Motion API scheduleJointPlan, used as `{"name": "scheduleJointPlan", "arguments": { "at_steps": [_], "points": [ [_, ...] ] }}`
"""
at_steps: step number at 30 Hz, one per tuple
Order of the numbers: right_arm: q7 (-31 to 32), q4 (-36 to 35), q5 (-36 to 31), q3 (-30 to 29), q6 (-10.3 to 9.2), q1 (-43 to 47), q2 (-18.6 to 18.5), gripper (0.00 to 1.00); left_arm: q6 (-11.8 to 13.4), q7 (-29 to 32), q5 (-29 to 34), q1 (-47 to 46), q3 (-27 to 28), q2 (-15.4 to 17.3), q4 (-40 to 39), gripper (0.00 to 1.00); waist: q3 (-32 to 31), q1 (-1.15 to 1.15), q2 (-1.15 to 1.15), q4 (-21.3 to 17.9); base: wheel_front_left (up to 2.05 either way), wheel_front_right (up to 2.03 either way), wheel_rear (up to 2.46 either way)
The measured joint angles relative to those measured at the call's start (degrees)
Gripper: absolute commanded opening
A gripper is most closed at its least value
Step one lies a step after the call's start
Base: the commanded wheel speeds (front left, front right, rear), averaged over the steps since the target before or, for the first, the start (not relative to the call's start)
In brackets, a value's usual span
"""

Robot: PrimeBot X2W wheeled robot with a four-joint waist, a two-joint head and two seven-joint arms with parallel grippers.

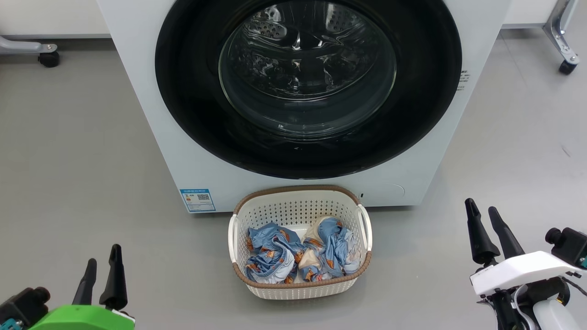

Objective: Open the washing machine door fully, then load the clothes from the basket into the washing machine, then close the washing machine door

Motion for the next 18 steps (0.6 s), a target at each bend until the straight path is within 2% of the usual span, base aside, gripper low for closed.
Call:
{"name": "scheduleJointPlan", "arguments": {
  "at_steps": [9, 18],
  "points": [
    [-1.4, 0.1, -7.6, 1.1, -1.37, 0.2, -0.5, 1.0, 0.0, -1.5, 7.9, 2.5, 0.6, -0.5, -0.5, 1.0, -0.7, 0.0, 0.0, 0.1, 0.0, 0.0, 0.0],
    [-3.1, 0.1, -15.3, 1.9, -1.48, 0.4, -1.0, 1.0, 0.0, -2.9, 15.8, 3.4, 1.7, -1.2, -1.8, 1.0, -1.0, 0.0, 0.0, 0.1, 0.0, 0.0, 0.0]
  ]
}}
